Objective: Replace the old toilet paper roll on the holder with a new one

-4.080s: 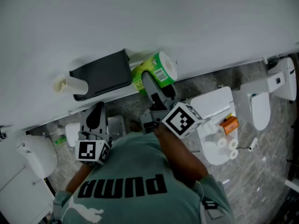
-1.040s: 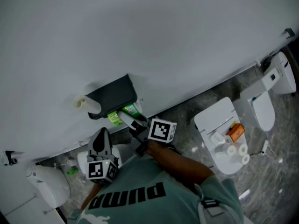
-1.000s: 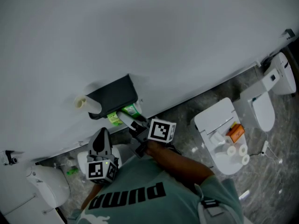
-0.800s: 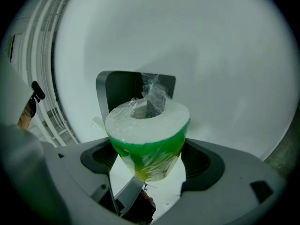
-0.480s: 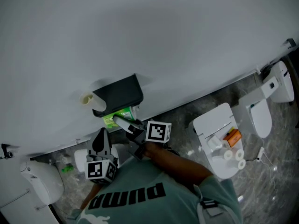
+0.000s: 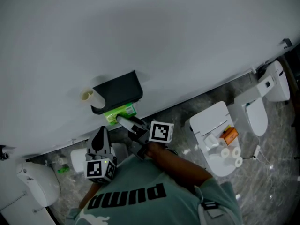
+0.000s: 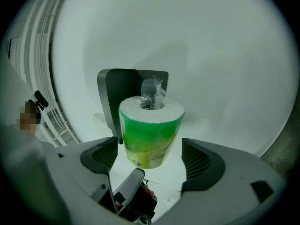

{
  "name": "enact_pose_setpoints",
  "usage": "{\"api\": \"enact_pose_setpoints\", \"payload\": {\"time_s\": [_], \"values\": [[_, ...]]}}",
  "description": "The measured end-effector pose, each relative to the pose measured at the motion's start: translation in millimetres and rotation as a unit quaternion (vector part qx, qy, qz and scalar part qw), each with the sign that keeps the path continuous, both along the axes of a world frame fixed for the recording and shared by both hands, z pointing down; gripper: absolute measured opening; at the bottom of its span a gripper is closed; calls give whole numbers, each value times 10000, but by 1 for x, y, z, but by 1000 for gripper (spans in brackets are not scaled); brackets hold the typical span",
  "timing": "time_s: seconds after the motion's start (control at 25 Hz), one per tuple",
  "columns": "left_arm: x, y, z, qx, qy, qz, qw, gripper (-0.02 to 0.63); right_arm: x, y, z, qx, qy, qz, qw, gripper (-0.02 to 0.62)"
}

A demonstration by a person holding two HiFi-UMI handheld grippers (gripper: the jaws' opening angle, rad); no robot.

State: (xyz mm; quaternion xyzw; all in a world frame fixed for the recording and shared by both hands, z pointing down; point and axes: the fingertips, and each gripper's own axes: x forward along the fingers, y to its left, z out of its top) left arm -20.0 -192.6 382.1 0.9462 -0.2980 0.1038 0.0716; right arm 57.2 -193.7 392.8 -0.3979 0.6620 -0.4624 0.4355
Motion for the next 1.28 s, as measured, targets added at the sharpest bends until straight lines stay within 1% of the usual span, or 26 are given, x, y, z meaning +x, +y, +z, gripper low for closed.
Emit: {"api": "enact_pose_setpoints", "payload": {"time_s": [0.12,0.16,0.24,0.32,0.4,0.64,0.72,0.8,0.84,0.88,0.92,1.0,1.04,1.12,1.16,1.28], "values": [[0,1,2,-48,32,71,10000,3,2,10,6,-162,195,96,9996,433],[0,1,3,-60,47,93,9999,3,3,15,8,-237,339,145,9990,433],[0,2,5,-96,78,138,9998,3,6,25,9,-335,789,266,9960,433],[-1,2,8,-138,100,191,9997,3,8,34,6,-351,1304,405,9900,433],[0,2,10,-179,123,255,9994,3,10,40,4,-379,1689,560,9833,432],[-3,4,18,-224,137,488,9985,3,13,55,4,-618,2271,1004,9667,431],[-4,5,20,-238,155,559,9980,3,13,60,1,-676,2596,1155,9564,326],[-5,7,21,-274,181,617,9976,3,10,64,-5,-693,3018,1282,9422,273],[-6,8,22,-281,198,652,9973,3,8,65,-8,-688,3267,1333,9332,244],[-6,9,22,-282,226,687,9970,3,6,67,-11,-693,3545,1382,9222,199],[-7,9,21,-284,267,717,9967,3,4,68,-14,-720,3852,1431,9088,149],[-7,11,22,-329,347,760,9960,3,0,71,-18,-822,4478,1535,8770,50],[-8,12,22,-348,368,793,9956,3,-2,72,-20,-868,4764,1569,8607,15],[-10,15,23,-380,395,857,9948,3,-8,74,-20,-920,5237,1566,8323,6],[-12,16,23,-406,415,875,9945,3,-12,75,-19,-946,5399,1546,8220,6],[-18,20,23,-459,468,905,9937,3,-21,79,-20,-1057,5682,1514,8019,6]]}}
